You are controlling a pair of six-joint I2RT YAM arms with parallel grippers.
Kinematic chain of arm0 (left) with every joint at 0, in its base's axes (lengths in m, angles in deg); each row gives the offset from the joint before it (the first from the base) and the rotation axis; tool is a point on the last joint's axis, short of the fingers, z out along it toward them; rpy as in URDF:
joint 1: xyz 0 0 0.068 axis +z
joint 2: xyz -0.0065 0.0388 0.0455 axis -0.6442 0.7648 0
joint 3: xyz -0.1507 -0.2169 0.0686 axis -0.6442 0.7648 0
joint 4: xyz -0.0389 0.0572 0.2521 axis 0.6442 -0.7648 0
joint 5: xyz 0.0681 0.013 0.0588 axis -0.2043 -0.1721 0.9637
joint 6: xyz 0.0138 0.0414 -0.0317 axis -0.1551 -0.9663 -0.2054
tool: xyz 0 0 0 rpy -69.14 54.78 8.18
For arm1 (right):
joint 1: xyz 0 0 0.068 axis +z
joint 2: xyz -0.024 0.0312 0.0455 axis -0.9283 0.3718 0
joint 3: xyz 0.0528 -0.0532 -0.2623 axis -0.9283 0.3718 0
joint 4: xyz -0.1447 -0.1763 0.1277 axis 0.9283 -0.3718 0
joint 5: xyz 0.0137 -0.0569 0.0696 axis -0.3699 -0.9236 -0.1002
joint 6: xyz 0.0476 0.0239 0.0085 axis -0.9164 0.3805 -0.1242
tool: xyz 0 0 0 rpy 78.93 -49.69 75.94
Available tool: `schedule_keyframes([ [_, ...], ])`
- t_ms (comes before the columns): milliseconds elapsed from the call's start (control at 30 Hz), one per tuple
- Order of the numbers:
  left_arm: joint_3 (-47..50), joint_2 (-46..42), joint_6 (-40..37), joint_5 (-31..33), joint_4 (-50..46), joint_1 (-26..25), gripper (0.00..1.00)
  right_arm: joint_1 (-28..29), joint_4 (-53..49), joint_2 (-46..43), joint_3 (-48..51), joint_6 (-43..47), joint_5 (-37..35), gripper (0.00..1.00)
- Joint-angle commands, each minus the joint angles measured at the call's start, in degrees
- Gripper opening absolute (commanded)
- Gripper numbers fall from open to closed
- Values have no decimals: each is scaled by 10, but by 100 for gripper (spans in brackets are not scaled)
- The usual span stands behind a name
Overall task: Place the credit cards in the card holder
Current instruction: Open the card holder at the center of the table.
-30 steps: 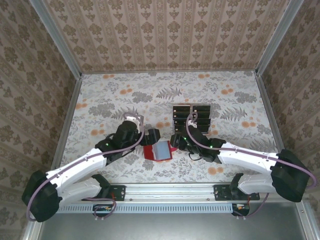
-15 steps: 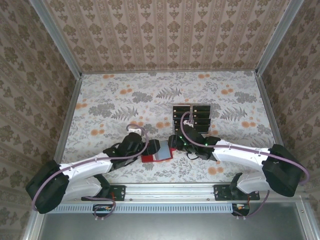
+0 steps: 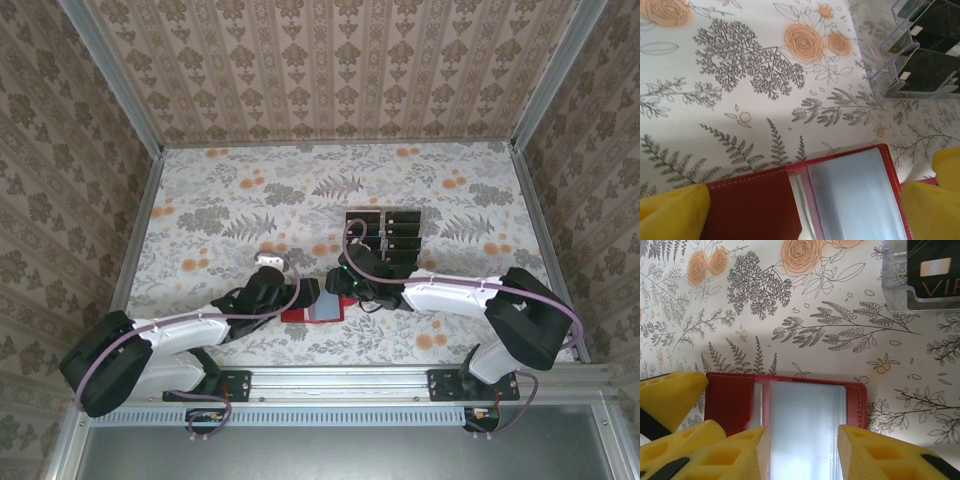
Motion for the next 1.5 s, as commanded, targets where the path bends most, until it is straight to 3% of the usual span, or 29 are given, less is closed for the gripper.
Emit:
schedule_keyframes([
  [0,-2,3,-36,-3,21,19,100,-2,15,25,-19,-11,17,40],
  [333,-19,-56,-64,-29,-34,50,100,-2,31,72,-27,-22,44,39],
  [600,-66,-114,-67,4,-267,49,98,-2,45,89,-25,-24,57,37],
  [767,-72,-121,-59,30,-341,40,97,-2,52,89,-23,-24,65,35],
  [1000,-44,-95,-25,46,-330,30,94,-2,52,96,-27,-24,71,39],
  [1267,-29,-37,-31,59,-273,20,91,-1,72,123,-40,-33,89,42],
  [1467,-15,-45,-43,60,-238,15,91,5,76,137,-63,-40,96,45],
])
